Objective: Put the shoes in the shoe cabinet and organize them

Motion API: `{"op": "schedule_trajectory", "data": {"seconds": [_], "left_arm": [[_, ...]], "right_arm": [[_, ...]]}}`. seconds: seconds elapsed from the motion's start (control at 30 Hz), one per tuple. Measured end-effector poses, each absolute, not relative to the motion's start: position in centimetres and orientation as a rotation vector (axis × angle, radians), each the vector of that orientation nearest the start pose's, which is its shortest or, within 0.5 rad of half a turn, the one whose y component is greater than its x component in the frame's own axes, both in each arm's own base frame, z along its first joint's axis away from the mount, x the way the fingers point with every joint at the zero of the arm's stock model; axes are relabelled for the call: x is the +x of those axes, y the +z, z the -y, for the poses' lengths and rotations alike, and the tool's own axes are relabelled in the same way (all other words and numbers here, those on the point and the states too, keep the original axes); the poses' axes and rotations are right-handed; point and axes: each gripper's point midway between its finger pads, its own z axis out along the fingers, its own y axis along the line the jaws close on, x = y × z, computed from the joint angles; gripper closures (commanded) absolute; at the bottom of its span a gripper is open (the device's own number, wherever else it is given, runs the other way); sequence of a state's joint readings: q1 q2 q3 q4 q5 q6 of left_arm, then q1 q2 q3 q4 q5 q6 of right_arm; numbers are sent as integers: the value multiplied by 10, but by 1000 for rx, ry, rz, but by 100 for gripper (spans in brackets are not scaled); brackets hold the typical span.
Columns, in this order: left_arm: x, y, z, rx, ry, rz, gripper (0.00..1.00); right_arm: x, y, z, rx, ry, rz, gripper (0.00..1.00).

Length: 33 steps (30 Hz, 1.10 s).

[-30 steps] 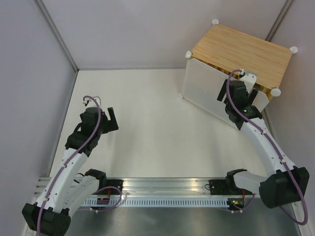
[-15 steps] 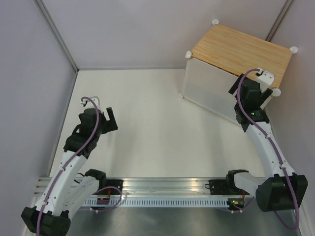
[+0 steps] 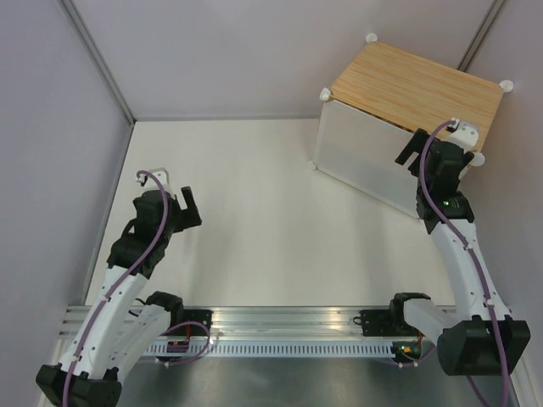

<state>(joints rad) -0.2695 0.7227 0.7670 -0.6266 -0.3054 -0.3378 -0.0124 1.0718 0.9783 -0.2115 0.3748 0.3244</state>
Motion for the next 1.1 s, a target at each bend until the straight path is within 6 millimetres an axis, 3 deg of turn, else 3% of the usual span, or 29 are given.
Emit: {"op": "schedule_trajectory", "data": {"seconds": [0.13, 0.37, 0.47, 0.53, 0.7, 0.8, 0.9, 1.0, 1.1], "left_arm": [[248, 193, 27, -249, -34, -2099, 0], [242, 203, 30, -240, -73, -2071, 0], [234, 221, 31, -233, -102, -2041, 0], [226, 243, 31, -229, -133, -1994, 0], [194, 319, 23, -238, -204, -1804, 0], [160, 369, 12, -248, -252, -1643, 0], [123, 405, 0, -266, -281, -1509, 0], [95, 421, -15, -299, -280, -1419, 0], [75, 424, -27, -335, -268, -1362, 0]], "right_arm": [[349, 304, 49, 521, -73, -1704, 2], [297, 397, 43, 500, 7, -1547, 2], [267, 430, 41, 498, 27, -1492, 2], [247, 447, 41, 492, 35, -1462, 2], [192, 469, 41, 480, 35, -1393, 2], [155, 480, 44, 485, 32, -1328, 2], [119, 487, 44, 479, 64, -1253, 2], [87, 487, 49, 488, 96, -1173, 2], [63, 478, 58, 511, 111, -1115, 2]]}}
